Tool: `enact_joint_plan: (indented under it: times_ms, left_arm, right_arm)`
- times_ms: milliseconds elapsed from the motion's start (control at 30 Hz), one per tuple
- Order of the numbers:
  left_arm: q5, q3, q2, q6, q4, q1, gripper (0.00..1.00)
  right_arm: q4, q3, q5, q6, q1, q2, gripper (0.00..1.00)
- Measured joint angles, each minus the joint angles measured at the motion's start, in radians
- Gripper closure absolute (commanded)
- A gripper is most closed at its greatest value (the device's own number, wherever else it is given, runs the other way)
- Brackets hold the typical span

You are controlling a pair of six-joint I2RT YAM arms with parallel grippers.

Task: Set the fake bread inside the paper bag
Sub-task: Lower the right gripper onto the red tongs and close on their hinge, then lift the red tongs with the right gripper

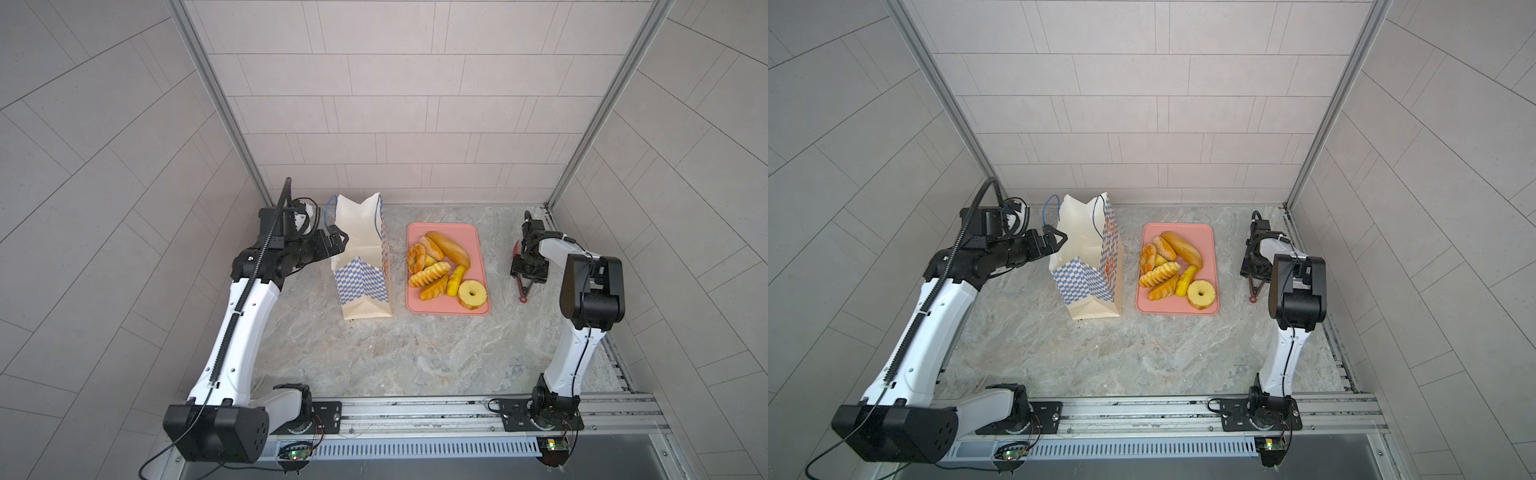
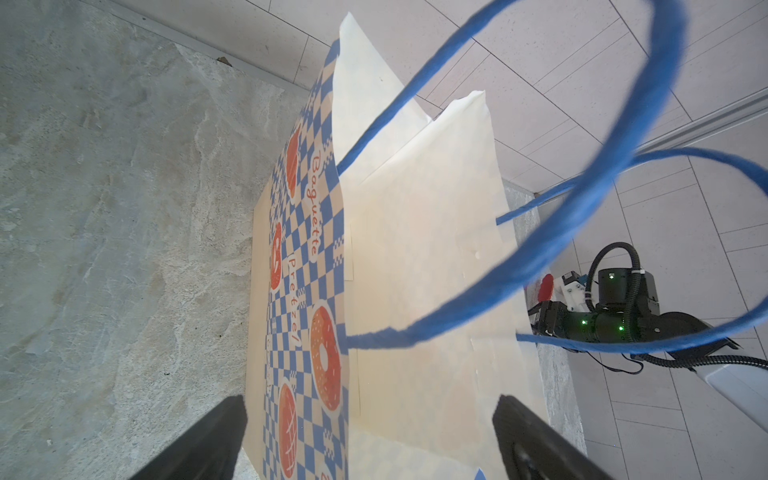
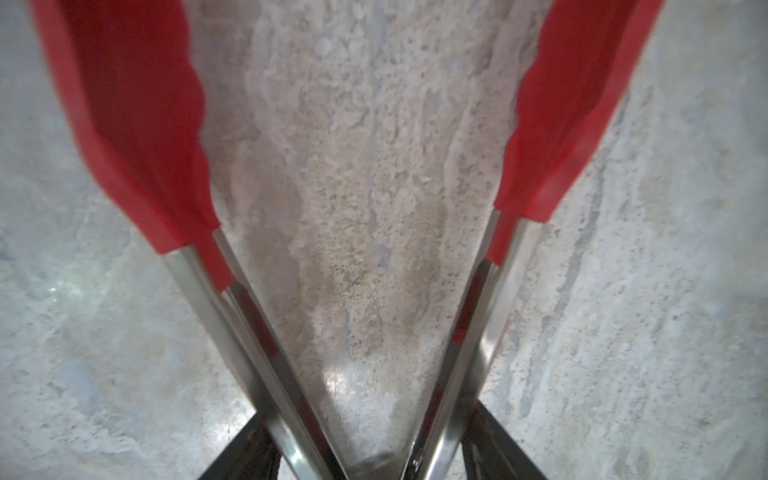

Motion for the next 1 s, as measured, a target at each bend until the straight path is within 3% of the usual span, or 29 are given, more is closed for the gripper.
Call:
enact_joint_plan:
  times_ms: [200,533,1000]
  left_arm:
    - [0.0,0.0,0.0,0.0,0.0,0.0,0.0]
    - [-0.002,0.0,-0.005,0.0,-0.003,0.0,0.0]
    - [-0.002,0.0,-0.051,-0.019,-0.023,0.0,0.0]
  right_arm:
    - [0.042,-0.041,0.018,0.005,-0.005,-0.024,0.52]
    - [0.047,-0.114,-0.036,0.006,-0.004,-0.101,0.58]
    - [-0.005,-0.146,-0.242,0.021,0.051,-0.51,0.59]
